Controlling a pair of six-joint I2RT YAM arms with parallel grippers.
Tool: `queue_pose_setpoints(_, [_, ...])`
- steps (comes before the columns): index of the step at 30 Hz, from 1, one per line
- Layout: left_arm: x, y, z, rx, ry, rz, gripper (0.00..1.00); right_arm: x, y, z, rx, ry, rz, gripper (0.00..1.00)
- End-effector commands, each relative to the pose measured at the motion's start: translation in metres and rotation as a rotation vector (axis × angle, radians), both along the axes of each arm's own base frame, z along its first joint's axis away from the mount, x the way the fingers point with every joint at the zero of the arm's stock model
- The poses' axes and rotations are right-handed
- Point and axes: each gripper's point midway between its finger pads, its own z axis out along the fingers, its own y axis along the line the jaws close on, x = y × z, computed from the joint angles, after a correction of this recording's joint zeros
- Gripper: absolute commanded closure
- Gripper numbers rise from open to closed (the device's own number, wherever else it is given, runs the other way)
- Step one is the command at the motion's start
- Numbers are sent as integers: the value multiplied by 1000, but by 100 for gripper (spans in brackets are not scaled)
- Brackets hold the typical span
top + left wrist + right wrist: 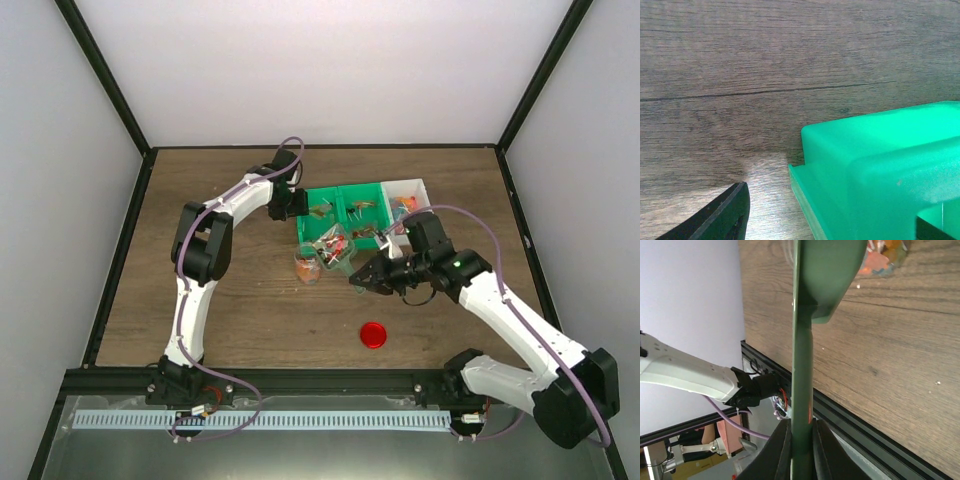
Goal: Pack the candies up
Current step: Place the fake candies in the packing bottle.
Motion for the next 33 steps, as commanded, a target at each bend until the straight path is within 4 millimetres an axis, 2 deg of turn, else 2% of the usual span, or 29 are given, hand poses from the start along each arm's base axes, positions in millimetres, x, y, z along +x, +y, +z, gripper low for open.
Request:
queue_pose_setpoints(1, [-2, 2, -3, 1, 8, -7, 40, -1, 2, 11, -35, -30, 28, 99])
queue_pose_setpoints(16, [-3, 2, -9, 1, 18, -10, 40, -4, -4, 18, -121, -10, 30, 99])
queue_pose_setpoints(33, [-3, 1, -12, -4, 27, -15, 40, -7, 9, 18, -199, 3, 73, 99])
